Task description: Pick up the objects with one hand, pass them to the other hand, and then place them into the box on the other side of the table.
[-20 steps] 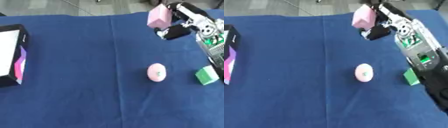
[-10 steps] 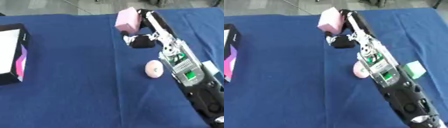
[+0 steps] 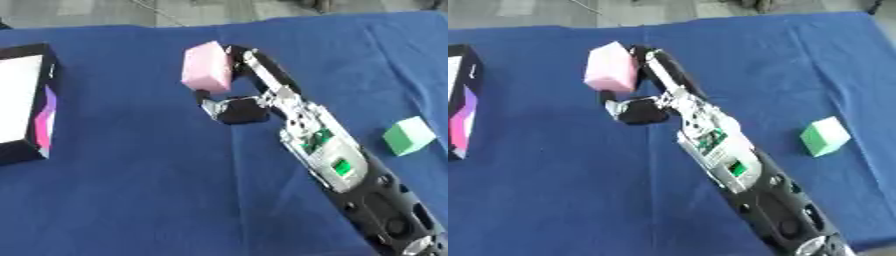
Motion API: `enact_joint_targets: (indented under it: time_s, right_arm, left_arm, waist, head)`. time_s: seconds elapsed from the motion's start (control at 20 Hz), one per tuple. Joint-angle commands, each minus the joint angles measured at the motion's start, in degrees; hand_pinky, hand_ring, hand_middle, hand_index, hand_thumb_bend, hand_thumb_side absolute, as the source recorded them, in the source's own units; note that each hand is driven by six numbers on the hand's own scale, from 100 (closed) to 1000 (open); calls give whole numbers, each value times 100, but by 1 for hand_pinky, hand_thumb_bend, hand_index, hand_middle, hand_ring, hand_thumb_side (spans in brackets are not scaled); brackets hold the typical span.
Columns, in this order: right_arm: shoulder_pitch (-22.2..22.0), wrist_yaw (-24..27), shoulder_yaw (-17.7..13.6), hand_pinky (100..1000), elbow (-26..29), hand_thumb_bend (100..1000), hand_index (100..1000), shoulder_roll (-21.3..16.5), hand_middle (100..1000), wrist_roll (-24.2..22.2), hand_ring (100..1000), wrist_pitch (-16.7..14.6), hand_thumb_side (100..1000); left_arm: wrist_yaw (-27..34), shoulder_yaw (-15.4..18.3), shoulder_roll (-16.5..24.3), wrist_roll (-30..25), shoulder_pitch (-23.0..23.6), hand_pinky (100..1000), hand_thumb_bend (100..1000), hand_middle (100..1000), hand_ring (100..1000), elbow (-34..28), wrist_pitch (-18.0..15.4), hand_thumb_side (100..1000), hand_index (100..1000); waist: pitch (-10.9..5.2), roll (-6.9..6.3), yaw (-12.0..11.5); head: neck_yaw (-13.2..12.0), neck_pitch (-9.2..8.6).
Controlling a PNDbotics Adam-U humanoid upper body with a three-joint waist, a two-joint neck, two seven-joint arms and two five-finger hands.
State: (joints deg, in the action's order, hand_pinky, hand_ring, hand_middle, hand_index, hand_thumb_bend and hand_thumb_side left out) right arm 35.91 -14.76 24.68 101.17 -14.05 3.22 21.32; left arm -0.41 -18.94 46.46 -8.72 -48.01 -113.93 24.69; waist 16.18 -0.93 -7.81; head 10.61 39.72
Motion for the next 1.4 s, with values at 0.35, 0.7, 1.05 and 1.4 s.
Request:
enact_joint_targets:
  time_s: [0.35, 0.7, 1.05, 1.4]
  right_arm:
    - [-48, 24, 368, 796, -256, 100, 626, 288, 500, 53, 525, -512, 100]
    - [-89, -335, 583, 792, -396, 100, 625, 445, 499, 107, 526, -589, 100]
    - [-72, -618, 591, 790, -509, 100, 625, 528, 499, 278, 527, -552, 100]
    - [-9, -840, 638, 789, -476, 100, 633, 585, 504, 387, 531, -171, 122]
  left_arm:
    - [-217, -706, 171, -1232, -646, 818, 175, 842, 869, -66, 786, 782, 912]
    - [-967, -1341, -43, -1920, -1061, 855, 252, 860, 884, -66, 1394, 725, 922]
    - [-1446, -1625, -227, -2377, -1215, 873, 391, 830, 880, -66, 1868, 641, 900]
    - [-2313, -1834, -369, -3313, -1372, 880, 476, 826, 873, -66, 1877, 556, 894]
  waist:
    - [-173, -9, -55]
    - [-168, -26, -140]
    - [-162, -22, -175]
    - [-175, -25, -209]
  head:
    - [-23, 111]
    - [-29, 146]
    - [-94, 182]
    - [-89, 233]
